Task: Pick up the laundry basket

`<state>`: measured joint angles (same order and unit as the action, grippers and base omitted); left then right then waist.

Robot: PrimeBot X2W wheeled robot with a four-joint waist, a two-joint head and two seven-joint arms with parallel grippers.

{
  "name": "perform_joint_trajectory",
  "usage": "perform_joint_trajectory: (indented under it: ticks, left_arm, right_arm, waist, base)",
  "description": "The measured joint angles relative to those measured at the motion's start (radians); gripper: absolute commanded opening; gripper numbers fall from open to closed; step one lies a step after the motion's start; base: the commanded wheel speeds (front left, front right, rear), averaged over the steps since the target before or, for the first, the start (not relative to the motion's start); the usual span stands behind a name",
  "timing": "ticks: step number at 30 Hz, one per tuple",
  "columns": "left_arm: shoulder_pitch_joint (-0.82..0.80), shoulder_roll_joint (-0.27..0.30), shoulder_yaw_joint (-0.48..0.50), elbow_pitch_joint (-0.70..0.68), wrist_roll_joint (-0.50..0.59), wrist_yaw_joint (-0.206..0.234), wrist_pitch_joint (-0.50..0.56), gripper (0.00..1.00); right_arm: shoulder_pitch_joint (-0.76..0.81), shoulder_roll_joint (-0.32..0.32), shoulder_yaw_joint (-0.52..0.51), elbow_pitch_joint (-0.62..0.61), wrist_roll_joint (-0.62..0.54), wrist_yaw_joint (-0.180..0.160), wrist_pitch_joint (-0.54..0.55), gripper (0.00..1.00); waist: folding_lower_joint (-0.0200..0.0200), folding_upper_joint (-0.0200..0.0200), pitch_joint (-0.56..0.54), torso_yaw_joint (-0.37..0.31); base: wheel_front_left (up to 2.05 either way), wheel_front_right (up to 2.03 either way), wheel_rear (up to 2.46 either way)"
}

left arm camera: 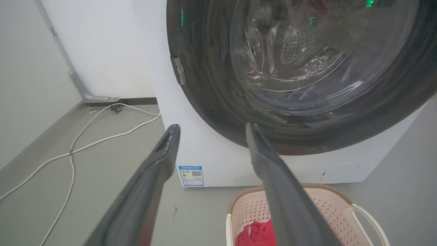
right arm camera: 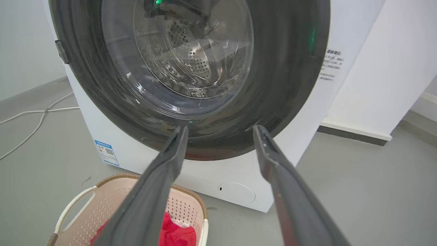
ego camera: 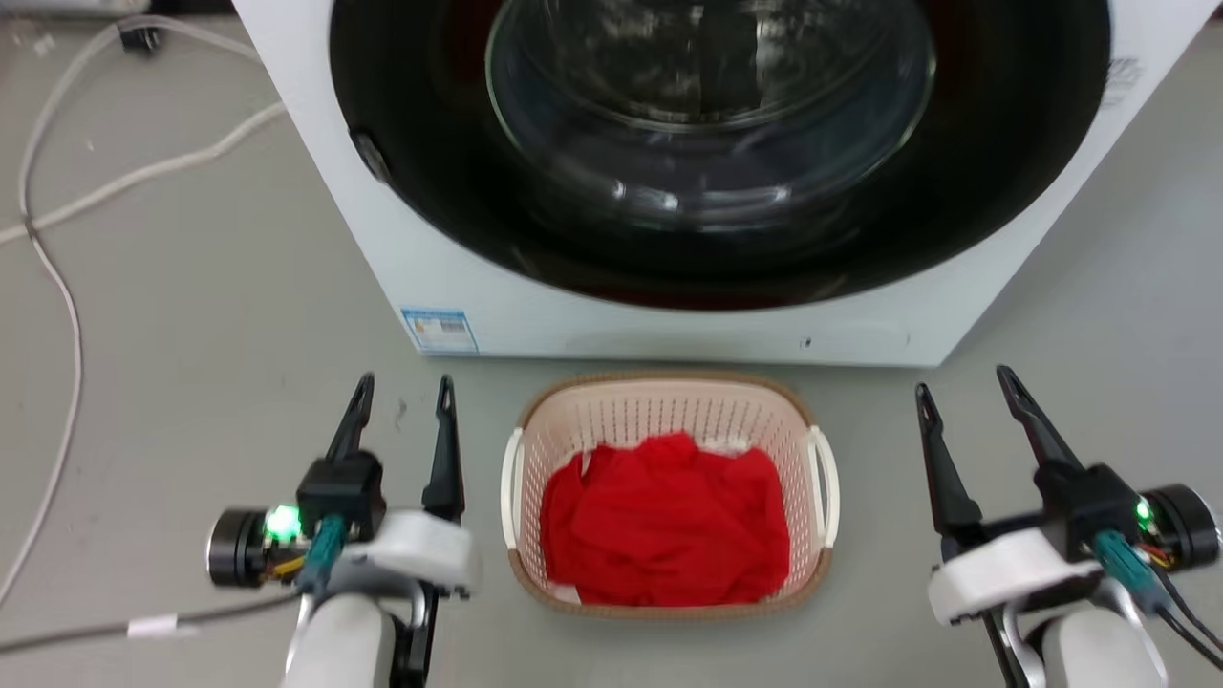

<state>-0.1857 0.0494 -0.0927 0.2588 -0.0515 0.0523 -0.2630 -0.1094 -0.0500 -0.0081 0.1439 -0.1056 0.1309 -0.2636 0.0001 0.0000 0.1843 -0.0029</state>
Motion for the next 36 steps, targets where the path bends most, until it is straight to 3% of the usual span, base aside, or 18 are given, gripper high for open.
perform_joint_trajectory:
  ticks: [12,22,36]
  left_arm:
    - [-0.302,0.028,-0.022,0.329,0.03,-0.078,0.0,1.0]
    - [-0.469,0.038,-0.037,0.568,0.04,-0.087,0.0,1.0]
    - [-0.613,0.043,-0.074,0.752,0.049,-0.087,0.0,1.0]
  right_arm:
    - [-0.266,0.0,-0.007,0.248,-0.057,0.0,0.0,1.0]
    - [-0.426,0.0,-0.01,0.449,-0.087,0.0,0.0,1.0]
    - [-0.582,0.0,-0.009,0.676,-0.126,0.0,0.0,1.0]
  waist:
    - [0.0003,0.0,0.268,-0.007]
    - [0.0002,0.0,0.462,-0.009]
    - [0.0002,-0.0001,0.653,-0.009]
  base:
    - [0.0,0.0,0.0]
    - [0.0,0.0,0.0]
    - [0.0,0.0,0.0]
